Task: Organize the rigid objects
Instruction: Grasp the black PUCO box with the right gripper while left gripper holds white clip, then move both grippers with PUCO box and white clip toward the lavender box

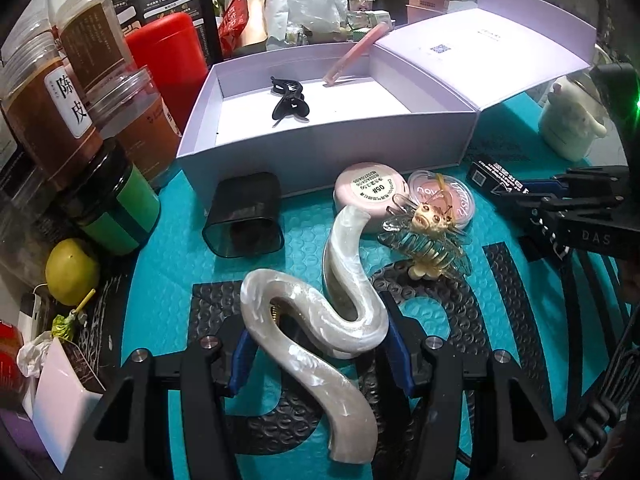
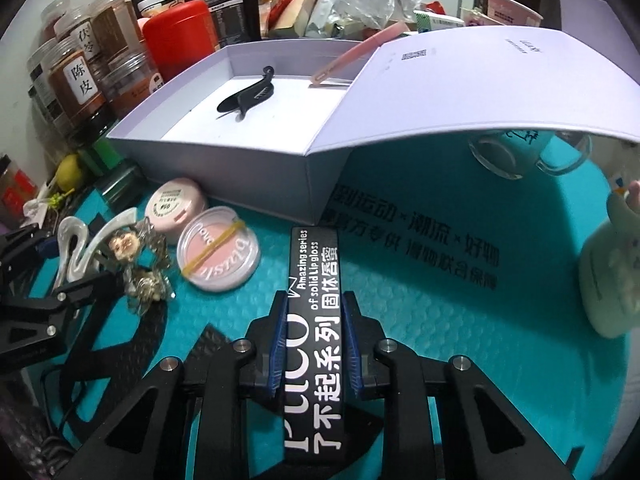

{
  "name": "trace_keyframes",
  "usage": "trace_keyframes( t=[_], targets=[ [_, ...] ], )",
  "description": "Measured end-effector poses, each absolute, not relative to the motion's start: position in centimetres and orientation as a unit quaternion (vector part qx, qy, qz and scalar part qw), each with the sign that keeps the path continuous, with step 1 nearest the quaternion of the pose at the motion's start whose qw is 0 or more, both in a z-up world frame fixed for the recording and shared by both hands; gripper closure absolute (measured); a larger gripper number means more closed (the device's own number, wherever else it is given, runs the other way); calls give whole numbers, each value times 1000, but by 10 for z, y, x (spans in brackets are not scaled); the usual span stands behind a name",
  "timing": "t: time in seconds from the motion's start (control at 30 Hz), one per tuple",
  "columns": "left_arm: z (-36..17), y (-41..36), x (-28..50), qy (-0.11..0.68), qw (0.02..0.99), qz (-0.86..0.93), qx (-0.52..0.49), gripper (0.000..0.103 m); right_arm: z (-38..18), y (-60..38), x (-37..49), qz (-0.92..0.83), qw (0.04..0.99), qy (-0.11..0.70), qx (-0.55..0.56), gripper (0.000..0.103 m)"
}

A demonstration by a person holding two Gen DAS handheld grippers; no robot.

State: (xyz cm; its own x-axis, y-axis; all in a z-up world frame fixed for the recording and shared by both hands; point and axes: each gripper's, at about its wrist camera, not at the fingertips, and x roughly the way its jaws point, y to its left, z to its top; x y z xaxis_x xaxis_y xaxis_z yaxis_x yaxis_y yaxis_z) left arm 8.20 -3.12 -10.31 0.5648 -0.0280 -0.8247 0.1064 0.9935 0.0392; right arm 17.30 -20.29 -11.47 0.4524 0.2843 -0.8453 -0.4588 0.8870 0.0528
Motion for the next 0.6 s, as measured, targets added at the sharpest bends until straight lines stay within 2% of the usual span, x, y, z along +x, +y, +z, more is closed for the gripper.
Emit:
trace_keyframes(
  t=[0.6],
  targets=[
    [-100, -21, 45, 459, 887, -38, 10, 48, -104, -196, 108, 217, 860, 454, -88, 78]
  ],
)
